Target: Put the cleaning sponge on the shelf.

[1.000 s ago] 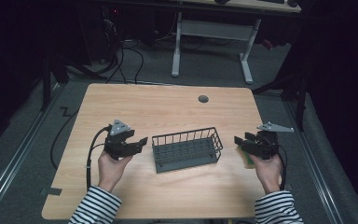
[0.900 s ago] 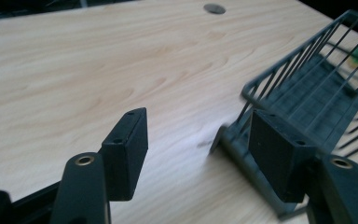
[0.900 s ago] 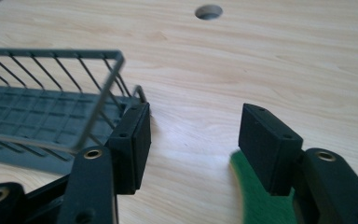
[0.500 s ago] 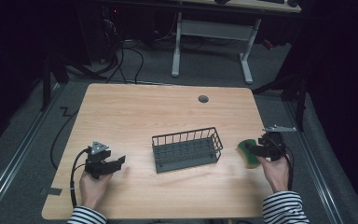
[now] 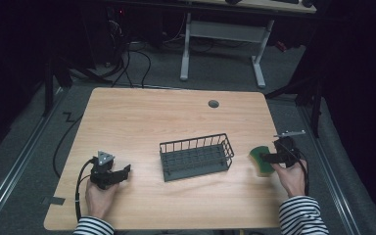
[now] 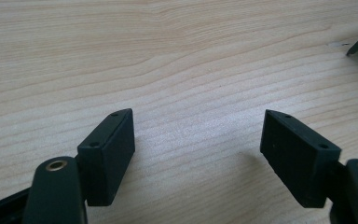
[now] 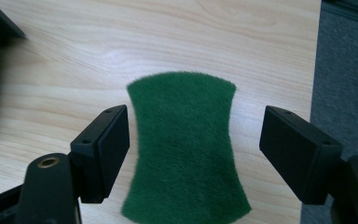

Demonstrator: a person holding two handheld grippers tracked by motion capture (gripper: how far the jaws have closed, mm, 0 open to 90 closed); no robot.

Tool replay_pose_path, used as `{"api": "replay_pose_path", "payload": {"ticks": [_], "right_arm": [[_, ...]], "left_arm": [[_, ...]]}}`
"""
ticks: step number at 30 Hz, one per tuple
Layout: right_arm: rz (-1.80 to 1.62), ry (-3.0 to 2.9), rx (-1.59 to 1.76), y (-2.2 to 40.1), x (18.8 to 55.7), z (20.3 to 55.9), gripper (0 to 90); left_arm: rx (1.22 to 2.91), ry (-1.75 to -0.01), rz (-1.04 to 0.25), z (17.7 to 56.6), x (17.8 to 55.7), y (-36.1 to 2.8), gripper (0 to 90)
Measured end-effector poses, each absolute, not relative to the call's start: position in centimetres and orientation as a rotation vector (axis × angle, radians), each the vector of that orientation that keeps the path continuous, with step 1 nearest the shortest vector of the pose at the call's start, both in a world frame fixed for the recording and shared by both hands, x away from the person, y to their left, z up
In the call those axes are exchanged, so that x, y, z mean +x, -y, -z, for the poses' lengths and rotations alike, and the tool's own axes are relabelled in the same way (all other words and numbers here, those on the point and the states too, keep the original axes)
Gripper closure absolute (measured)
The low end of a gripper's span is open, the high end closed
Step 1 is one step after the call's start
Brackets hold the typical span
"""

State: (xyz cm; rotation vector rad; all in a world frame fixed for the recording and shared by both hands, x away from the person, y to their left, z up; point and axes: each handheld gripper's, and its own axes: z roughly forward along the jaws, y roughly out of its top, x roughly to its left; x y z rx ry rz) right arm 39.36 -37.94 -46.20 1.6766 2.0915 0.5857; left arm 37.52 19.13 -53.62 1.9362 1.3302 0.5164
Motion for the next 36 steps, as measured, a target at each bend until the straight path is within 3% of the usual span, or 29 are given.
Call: {"api": "replay_pose_path", "payload": {"ticks": [10, 28, 32, 34, 36], "right_arm": [[-0.536, -2.160, 1.669, 37.9, 40.1, 47.2, 18.0], [-0.450, -2.223, 1.719, 37.8, 41.3, 48.9, 15.6], [-0.446, -2.240, 1.719, 37.7, 41.5, 49.3, 19.1], [-0.436, -2.269, 1.712, 37.6, 41.7, 49.7, 27.5], [-0.419, -2.272, 1.711, 37.5, 41.7, 50.0, 28.9]], "left_arm": [[1.974, -1.313, -0.528, 53.7, 37.5, -18.7, 19.8], [1.990, -1.308, -0.539, 53.7, 37.5, -18.5, 18.9], [1.993, -1.308, -0.544, 53.7, 37.5, -18.5, 19.0], [1.998, -1.307, -0.550, 53.7, 37.5, -18.4, 19.1], [1.998, -1.309, -0.551, 53.7, 37.5, -18.4, 19.5]]}}
